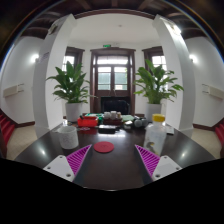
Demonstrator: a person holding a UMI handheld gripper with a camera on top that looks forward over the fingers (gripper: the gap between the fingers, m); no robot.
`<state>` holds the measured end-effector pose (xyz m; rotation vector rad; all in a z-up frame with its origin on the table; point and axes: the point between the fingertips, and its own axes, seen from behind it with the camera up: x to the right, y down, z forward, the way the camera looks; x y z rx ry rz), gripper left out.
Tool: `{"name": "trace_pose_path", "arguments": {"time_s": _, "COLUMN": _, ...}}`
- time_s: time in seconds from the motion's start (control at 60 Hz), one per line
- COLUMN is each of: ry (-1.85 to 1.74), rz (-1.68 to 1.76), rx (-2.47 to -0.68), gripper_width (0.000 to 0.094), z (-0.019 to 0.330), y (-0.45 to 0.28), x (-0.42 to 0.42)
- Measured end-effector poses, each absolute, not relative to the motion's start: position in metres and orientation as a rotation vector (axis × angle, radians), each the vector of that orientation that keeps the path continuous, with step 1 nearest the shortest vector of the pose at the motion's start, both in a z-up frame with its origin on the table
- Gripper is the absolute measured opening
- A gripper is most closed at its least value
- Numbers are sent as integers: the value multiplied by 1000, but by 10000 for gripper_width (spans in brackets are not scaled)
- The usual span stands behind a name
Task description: Pour water
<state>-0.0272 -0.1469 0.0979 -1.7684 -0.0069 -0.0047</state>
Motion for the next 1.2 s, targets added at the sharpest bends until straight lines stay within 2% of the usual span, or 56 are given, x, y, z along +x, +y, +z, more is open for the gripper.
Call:
{"name": "trace_pose_path", "arguments": {"time_s": 0.1, "ry": 46, "rz": -57, "rx": -1784, "gripper_width": 842, "z": 88, "y": -152, "x": 20}}
{"name": "trace_pose_path", "arguments": {"time_s": 0.117, "ry": 60, "rz": -70, "rx": -1788, "gripper_width": 844, "z": 94, "y": -144, "x": 2}}
{"name": "trace_pose_path", "arguments": {"time_s": 0.35, "ry": 103, "rz": -120, "rx": -1778, "gripper_width": 840, "z": 98, "y": -98, "x": 55}}
{"name": "trace_pose_path", "arguments": {"time_s": 0.6, "ry": 75, "rz": -96, "rx": -1814, "gripper_width": 839, "z": 77, "y": -40, "x": 93}}
{"name": "trace_pose_path", "arguments": {"time_s": 0.683, "ry": 43, "rz": -77, "rx": -1781, "gripper_width": 766, "z": 72, "y": -50, "x": 129}}
{"name": "trace_pose_path", "arguments": {"time_s": 0.7, "ry": 38, "rz": -82, "rx": -1782, "gripper_width": 776, "z": 72, "y": -49, "x": 129}}
{"name": "trace_pose_path", "arguments": {"time_s": 0.733, "ry": 29, "rz": -87, "rx": -1784, "gripper_width": 696, "z": 72, "y": -47, "x": 130}}
{"name": "trace_pose_path", "arguments": {"time_s": 0.75, "ry": 25, "rz": -91, "rx": -1783, "gripper_width": 602, "z": 72, "y": -46, "x": 130}}
{"name": "trace_pose_path", "arguments": {"time_s": 0.867, "ry": 8, "rz": -87, "rx": -1782, "gripper_width": 527, "z": 73, "y": -42, "x": 123}}
{"name": "trace_pose_path", "arguments": {"time_s": 0.95, "ry": 17, "rz": -82, "rx": -1783, "gripper_width": 425, "z": 73, "y": -41, "x": 123}}
{"name": "trace_pose_path", "arguments": {"time_s": 0.983, "ry": 13, "rz": -80, "rx": -1781, "gripper_width": 425, "z": 71, "y": -40, "x": 122}}
{"name": "trace_pose_path", "arguments": {"time_s": 1.0, "ry": 10, "rz": -80, "rx": -1782, "gripper_width": 397, "z": 71, "y": -40, "x": 121}}
{"name": "trace_pose_path", "arguments": {"time_s": 1.2, "ry": -62, "rz": -134, "rx": -1802, "gripper_width": 395, "z": 72, "y": -40, "x": 114}}
